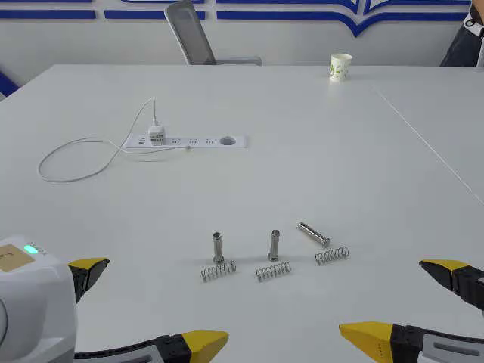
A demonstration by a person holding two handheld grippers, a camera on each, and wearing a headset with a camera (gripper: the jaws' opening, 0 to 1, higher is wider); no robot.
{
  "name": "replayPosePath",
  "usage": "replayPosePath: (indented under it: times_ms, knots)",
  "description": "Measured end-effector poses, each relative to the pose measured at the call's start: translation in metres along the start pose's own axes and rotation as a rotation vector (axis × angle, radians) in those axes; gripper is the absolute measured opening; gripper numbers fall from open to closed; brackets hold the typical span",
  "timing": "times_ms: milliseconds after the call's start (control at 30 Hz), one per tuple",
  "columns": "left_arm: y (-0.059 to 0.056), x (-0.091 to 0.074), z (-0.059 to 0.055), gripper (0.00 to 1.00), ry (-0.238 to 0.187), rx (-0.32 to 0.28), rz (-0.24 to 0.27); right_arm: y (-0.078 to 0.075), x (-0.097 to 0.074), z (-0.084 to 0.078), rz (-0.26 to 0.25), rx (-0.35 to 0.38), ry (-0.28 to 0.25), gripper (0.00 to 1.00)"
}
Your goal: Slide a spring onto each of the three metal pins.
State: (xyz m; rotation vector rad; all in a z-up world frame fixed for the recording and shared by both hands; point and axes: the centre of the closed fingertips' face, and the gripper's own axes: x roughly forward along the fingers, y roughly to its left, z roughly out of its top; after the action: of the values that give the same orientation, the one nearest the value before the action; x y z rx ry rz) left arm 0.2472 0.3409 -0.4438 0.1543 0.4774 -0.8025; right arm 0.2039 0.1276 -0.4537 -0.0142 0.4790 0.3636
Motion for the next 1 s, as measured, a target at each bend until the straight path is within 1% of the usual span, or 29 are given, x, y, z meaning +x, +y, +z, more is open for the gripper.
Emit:
replayPosePath:
  times_ms: [233,700,1000]
  knots:
    - [0.0,-0.0002,0.0006,1.0,-0.002,-0.001,0.0,-0.0009,-0.0008,-0.0021,-0.003,-0.003,0.01,0.86]
    - [0.0008,-0.002,0.0021,1.0,-0.01,-0.006,0.008,-0.0021,-0.0031,-0.0032,-0.009,0.002,0.013,0.84]
    - [0.0006,-0.0021,0.0029,1.0,-0.008,-0.008,0.011,-0.002,-0.0017,-0.0041,-0.008,0.0,0.019,0.83]
